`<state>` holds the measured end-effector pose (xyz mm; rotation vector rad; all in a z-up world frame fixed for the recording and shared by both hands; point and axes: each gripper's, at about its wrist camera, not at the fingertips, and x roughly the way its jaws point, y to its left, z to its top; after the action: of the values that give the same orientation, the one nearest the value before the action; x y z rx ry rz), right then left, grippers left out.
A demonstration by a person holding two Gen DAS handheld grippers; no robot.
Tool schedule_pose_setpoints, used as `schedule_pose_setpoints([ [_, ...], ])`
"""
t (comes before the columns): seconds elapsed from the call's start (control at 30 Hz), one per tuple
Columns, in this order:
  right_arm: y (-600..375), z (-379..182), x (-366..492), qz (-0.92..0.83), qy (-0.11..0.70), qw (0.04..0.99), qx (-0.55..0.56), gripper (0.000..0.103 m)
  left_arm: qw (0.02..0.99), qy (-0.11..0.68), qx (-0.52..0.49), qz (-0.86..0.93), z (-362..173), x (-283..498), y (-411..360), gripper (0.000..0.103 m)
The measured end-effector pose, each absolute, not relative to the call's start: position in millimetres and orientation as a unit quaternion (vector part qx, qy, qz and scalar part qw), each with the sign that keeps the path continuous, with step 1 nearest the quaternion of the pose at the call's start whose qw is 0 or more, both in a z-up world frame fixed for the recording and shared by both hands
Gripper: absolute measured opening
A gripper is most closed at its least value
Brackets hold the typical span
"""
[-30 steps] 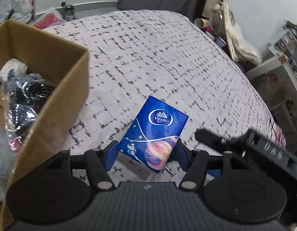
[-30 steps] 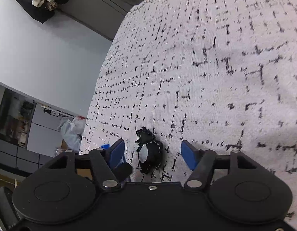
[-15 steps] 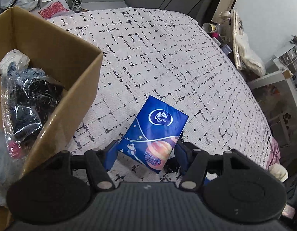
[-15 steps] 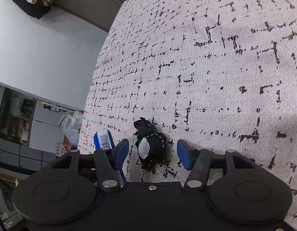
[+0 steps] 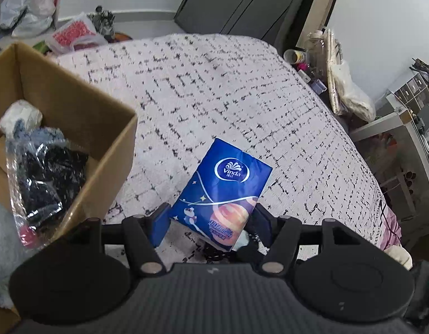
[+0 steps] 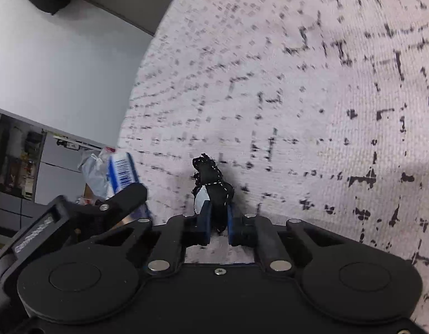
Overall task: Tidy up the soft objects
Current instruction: 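Carry the tissue packet in the left tool over the box while the right tool carries the black item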
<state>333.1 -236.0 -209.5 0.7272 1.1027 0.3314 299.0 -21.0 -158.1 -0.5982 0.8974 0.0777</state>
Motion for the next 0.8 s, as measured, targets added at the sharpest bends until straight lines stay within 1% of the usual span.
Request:
schedule_pose_setpoints([
  [0.37, -251.1, -167.7, 302.2, 0.132, 0.466, 0.812, 0.325, 0.011, 0.873, 0.400, -0.278, 0.030, -116.8, 283.4, -11.2, 0.062],
  [0.8, -249.6, -122.7, 256.3, 0.146, 0.417, 0.839, 0.317, 0.011, 0.879, 0.397, -0.265, 0.024, -90.3, 229.0, 5.7, 0.062],
])
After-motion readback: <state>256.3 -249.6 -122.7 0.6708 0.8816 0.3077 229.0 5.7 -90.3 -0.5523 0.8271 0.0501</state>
